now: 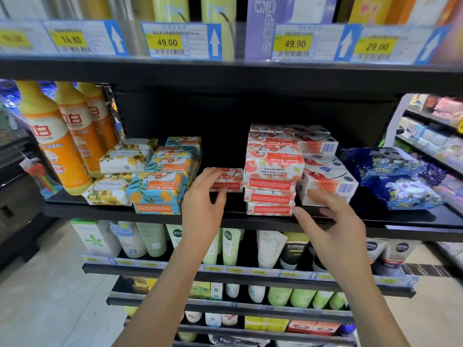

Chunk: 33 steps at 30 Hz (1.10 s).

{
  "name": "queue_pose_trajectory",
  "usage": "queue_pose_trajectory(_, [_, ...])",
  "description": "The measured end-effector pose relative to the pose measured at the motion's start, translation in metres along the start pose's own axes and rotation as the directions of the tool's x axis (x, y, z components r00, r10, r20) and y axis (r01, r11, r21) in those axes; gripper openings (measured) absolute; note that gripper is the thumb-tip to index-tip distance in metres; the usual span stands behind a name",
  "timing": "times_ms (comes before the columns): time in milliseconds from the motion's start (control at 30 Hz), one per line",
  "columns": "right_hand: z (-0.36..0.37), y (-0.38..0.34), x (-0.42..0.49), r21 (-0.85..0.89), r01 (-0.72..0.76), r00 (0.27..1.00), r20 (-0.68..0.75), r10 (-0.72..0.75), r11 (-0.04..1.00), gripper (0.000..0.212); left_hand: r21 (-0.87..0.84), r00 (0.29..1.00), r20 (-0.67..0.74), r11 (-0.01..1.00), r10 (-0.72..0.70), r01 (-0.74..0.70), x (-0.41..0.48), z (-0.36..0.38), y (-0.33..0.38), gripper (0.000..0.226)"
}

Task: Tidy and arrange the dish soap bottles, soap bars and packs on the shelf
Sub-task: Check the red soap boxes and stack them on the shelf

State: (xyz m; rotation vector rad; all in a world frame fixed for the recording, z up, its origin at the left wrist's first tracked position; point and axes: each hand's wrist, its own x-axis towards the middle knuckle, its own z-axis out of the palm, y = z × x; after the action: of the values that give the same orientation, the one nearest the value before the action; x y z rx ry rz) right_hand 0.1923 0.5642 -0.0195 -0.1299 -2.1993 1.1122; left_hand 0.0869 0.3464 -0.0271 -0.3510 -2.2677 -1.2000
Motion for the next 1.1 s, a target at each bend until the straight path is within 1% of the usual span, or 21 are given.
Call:
queue_pose_trajectory(33, [-0.003, -0.01, 0.005, 0.035, 0.018, 1.0, -0.003, -0.018, 0.999, 0.04, -0.061, 1.0, 0.017, 0.998, -0.007, 0.008, -0.004, -0.004, 0.003, 0.039])
queue_pose_trajectory(67, [-0.006, -0.02, 0.012, 0.064, 0.035, 0.999, 0.005, -0.036, 0.997, 0.048, -0.128, 0.999, 0.045, 0.991, -0.024, 0.03, -0.006, -0.009, 0.007, 0.039])
queue_pose_trajectory(133, [-0.008, -0.036, 0.026, 0.108, 0.035, 0.997, 0.059, -0.042, 0.993, 0.069, -0.232, 0.991, 0.111, 0.968, -0.071, 0.095, -0.01, -0.016, 0.015, 0.041])
queue_pose_trajectory(200, [-0.005, -0.048, 0.04, 0.1, 0.008, 0.992, 0.125, -0.02, 0.995, 0.088, -0.301, 0.98, 0.173, 0.942, -0.101, 0.15, -0.01, -0.02, 0.02, 0.043])
queue_pose_trajectory(267, [0.0, -0.054, 0.049, 0.072, 0.009, 0.989, 0.149, -0.02, 0.997, 0.094, -0.365, 0.965, 0.233, 0.909, -0.12, 0.201, -0.008, -0.023, 0.023, 0.047])
queue_pose_trajectory(333, [0.004, -0.056, 0.053, 0.064, 0.023, 0.991, 0.13, -0.031, 0.998, 0.09, -0.388, 0.953, 0.28, 0.895, -0.113, 0.22, -0.007, -0.026, 0.026, 0.055])
queue_pose_trajectory(433, [0.005, -0.057, 0.056, 0.091, 0.036, 0.994, 0.103, -0.045, 0.995, 0.062, -0.386, 0.941, 0.328, 0.897, -0.084, 0.215, -0.003, -0.028, 0.029, 0.067])
queue_pose_trajectory(500, [0.005, -0.057, 0.058, 0.117, 0.03, 0.994, 0.1, -0.042, 0.993, 0.054, -0.367, 0.934, 0.348, 0.906, -0.077, 0.211, 0.001, -0.027, 0.03, 0.074])
queue_pose_trajectory(633, [0.002, -0.053, 0.057, 0.181, -0.007, 0.997, 0.083, -0.009, 0.983, 0.058, -0.304, 0.931, 0.364, 0.94, -0.034, 0.153, 0.011, -0.021, 0.035, 0.078])
queue_pose_trajectory(767, [-0.013, -0.046, 0.051, 0.268, -0.042, 0.999, 0.009, 0.041, 0.963, 0.062, -0.316, 0.93, 0.365, 0.935, -0.039, 0.163, 0.016, -0.011, 0.044, 0.079])
queue_pose_trajectory(867, [-0.023, -0.043, 0.047, 0.305, -0.062, 0.995, -0.051, 0.081, 0.95, 0.07, -0.347, 0.943, 0.323, 0.918, -0.072, 0.189, 0.015, -0.003, 0.048, 0.081])
queue_pose_trajectory(933, [-0.029, -0.041, 0.045, 0.324, -0.069, 0.991, -0.083, 0.101, 0.943, 0.071, -0.363, 0.951, 0.299, 0.912, -0.079, 0.19, 0.012, 0.002, 0.051, 0.075])
queue_pose_trajectory(1100, [-0.034, -0.038, 0.041, 0.323, -0.091, 0.988, -0.09, 0.127, 0.942, 0.07, -0.362, 0.97, 0.207, 0.911, -0.126, 0.196, 0.005, 0.008, 0.054, 0.069])
